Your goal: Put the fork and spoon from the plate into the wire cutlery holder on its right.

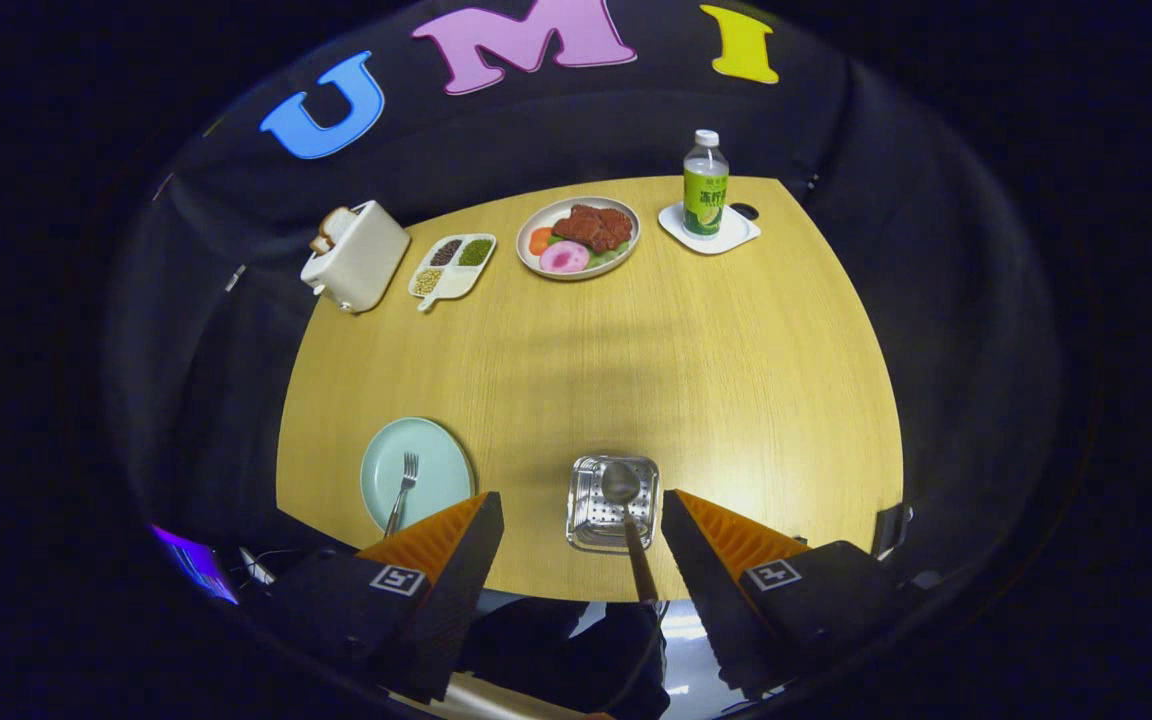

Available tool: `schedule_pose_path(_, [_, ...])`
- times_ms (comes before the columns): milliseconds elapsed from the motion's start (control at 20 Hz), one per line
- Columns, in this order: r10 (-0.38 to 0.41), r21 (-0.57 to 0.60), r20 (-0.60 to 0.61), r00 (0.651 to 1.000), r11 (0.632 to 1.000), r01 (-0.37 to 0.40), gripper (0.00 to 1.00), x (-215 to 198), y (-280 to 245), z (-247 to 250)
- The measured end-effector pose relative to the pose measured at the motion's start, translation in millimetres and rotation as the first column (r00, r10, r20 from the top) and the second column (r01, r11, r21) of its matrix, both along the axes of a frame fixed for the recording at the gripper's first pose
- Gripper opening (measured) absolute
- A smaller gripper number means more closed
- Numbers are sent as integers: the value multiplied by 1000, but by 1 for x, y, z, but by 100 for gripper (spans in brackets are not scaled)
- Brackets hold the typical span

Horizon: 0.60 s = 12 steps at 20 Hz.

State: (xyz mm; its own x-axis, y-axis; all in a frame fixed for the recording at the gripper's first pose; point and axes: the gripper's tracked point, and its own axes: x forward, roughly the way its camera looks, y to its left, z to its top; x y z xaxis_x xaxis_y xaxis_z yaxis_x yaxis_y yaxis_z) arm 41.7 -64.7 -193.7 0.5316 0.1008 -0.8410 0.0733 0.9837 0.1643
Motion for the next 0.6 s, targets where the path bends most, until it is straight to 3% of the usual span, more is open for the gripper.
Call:
schedule_pose_path(250, [34,57,86,996,998,-39,99,0,87,5])
schedule_pose_path(600, [59,107,-22,998,993,-56,99,-18,197,-74])
